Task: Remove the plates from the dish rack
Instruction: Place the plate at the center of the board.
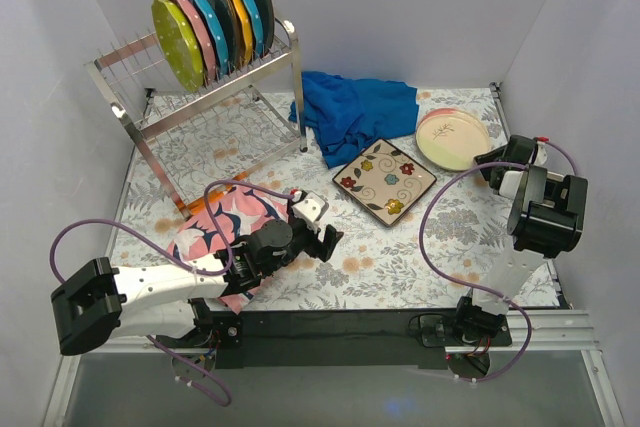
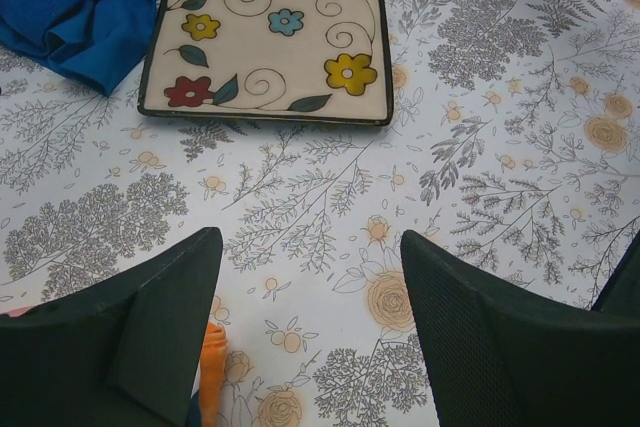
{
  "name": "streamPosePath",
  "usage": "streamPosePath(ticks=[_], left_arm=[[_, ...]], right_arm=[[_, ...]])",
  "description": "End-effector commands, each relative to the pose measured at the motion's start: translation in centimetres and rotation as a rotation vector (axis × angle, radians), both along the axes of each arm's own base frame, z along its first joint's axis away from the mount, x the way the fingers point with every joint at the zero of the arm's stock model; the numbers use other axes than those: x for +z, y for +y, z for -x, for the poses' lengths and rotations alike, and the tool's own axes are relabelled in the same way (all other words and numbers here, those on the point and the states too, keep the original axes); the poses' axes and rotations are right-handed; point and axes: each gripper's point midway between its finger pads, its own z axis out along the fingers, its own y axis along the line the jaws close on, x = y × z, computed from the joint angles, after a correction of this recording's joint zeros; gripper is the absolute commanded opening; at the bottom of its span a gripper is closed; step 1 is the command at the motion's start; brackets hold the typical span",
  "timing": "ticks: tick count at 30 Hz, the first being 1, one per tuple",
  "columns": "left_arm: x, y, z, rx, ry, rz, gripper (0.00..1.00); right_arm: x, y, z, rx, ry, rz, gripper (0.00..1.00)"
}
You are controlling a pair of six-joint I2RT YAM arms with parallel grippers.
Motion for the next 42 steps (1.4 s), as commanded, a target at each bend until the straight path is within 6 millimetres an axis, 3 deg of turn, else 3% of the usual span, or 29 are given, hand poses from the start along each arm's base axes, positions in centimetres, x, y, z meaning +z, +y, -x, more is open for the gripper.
streamPosePath(ticks=[1,10,15,19,23,26,30,35,42], left_arm=[[0.5,-0.1,-0.1,0.003,-0.007,0.000,0.71],[-0.2,-0.2,-0.3,0.010,-0.001,-0.023,0.71],[-0.4,-0.3,-0.4,0.012,0.003,-0.026,0.71],[-0.7,-0.4,-0.5,0.015,0.006,-0.037,0.71],[-0.7,-0.3,-0.5,0.018,0.006,-0.038,0.70],[-0.4,-0.2,-0.4,0.017,0.004,-0.030,0.71],[0.2,-0.1,-0.3,0.016,-0.002,-0.012,0.71],[0.5,0.1,-0.1,0.013,-0.005,0.001,0.71],[0.7,0.2,-0.1,0.015,-0.008,0.005,0.71]], right_arm=[[2.6,-0.7,-2.8,0.011,-0.077,0.042,0.30],[3.8,-2.9,-4.9,-0.028,-0.091,0.134,0.29],[4.4,-2.9,-3.6,-0.037,-0.052,0.145,0.35],[5.0,-1.3,-2.5,0.013,-0.031,0.156,0.35],[5.8,1.9,-2.0,0.120,-0.042,0.155,0.25],[5.0,5.1,-1.2,0.220,-0.036,0.109,0.18],[2.7,7.4,0.5,0.278,0.017,0.077,0.08],[0.2,8.3,1.8,0.302,0.076,0.058,0.05],[-0.2,8.1,0.9,0.325,0.082,0.096,0.04]])
